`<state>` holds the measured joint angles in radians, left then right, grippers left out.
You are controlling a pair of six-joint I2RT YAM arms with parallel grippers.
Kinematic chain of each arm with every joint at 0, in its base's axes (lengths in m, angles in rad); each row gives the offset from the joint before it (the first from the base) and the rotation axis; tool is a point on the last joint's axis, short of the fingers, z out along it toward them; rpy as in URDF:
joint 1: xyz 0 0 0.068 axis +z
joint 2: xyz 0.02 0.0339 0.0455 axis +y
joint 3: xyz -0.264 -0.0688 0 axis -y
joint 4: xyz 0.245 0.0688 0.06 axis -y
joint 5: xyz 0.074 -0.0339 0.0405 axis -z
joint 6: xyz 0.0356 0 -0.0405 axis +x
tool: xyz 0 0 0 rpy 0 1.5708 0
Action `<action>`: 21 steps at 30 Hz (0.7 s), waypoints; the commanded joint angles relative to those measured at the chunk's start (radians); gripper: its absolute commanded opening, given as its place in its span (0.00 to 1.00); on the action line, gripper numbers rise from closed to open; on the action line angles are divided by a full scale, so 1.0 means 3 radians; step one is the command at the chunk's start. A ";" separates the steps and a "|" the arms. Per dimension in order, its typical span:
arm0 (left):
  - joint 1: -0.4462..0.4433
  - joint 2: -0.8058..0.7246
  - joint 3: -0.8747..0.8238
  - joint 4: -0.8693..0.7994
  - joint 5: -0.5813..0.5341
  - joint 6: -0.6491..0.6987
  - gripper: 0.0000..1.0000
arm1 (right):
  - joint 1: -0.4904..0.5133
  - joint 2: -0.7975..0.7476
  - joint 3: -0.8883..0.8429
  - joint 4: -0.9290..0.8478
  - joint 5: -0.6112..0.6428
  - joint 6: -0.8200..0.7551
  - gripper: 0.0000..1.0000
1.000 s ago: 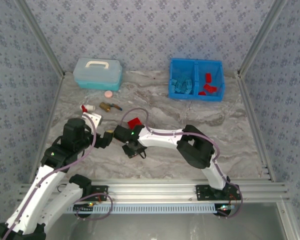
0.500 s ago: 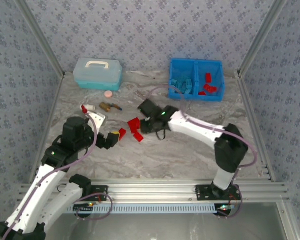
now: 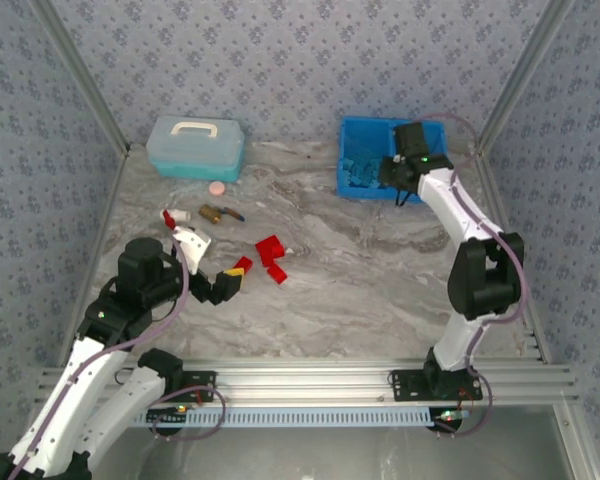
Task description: Sort the legos into containers by color
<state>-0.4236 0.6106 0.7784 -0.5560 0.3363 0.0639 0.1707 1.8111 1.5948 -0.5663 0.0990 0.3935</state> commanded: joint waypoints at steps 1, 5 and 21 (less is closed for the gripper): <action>0.0001 -0.0005 -0.0007 0.0051 -0.0019 0.0063 0.99 | -0.0219 0.0391 0.0372 0.0000 0.0059 -0.0121 0.23; 0.0002 0.0013 -0.0007 0.0049 -0.0057 0.0075 0.99 | -0.0416 0.0915 0.1013 -0.0274 0.0091 -0.0192 0.24; 0.0002 0.0071 -0.0006 0.0050 -0.0048 0.0099 0.99 | -0.0577 0.1578 0.1991 -0.0693 0.0046 -0.0214 0.47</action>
<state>-0.4236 0.6258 0.7776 -0.5564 0.3252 0.0715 -0.0040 2.3192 2.1590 -0.7315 0.1165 0.3447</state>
